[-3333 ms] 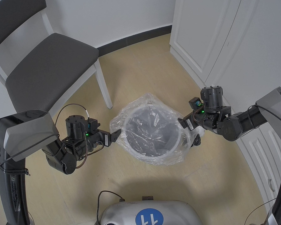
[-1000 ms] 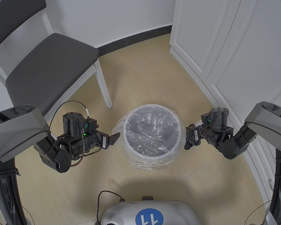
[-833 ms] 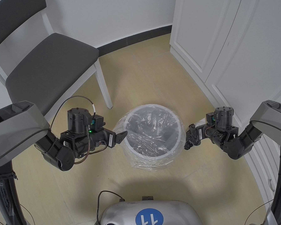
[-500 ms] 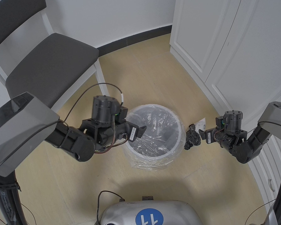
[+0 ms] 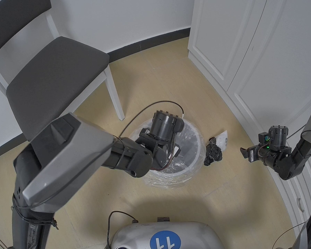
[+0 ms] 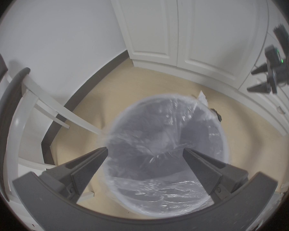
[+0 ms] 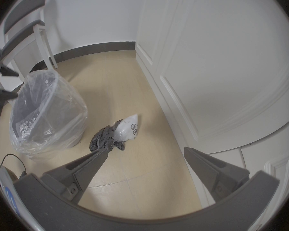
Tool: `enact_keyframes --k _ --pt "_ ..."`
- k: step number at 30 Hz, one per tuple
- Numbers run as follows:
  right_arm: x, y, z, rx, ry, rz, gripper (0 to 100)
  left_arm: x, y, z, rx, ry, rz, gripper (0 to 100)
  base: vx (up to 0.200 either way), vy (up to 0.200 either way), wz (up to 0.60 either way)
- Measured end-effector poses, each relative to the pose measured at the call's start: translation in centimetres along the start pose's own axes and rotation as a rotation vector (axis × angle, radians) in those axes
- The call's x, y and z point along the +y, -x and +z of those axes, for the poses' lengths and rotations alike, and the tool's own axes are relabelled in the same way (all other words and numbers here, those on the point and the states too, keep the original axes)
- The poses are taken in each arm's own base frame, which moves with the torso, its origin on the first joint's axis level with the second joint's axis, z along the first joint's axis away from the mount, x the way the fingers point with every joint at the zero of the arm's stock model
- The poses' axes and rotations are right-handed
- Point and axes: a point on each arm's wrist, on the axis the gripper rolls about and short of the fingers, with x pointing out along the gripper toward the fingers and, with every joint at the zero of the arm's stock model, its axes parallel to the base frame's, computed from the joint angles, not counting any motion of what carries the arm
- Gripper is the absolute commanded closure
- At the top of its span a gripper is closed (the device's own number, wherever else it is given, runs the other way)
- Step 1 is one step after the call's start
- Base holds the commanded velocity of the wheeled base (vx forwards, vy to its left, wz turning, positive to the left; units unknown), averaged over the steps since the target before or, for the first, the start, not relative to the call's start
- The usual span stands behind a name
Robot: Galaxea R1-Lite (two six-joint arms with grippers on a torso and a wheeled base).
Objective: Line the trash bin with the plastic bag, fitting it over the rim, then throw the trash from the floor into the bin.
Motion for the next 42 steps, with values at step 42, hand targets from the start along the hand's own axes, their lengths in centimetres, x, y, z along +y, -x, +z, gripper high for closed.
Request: enact_keyframes --k 42 --pt "2.7 -6.6 -1.2 -0.019 -0.053 -0.015 0 4.1 10.4 -5.7 -0.122 0.333 -0.019 0 0.000 0.000 0.00"
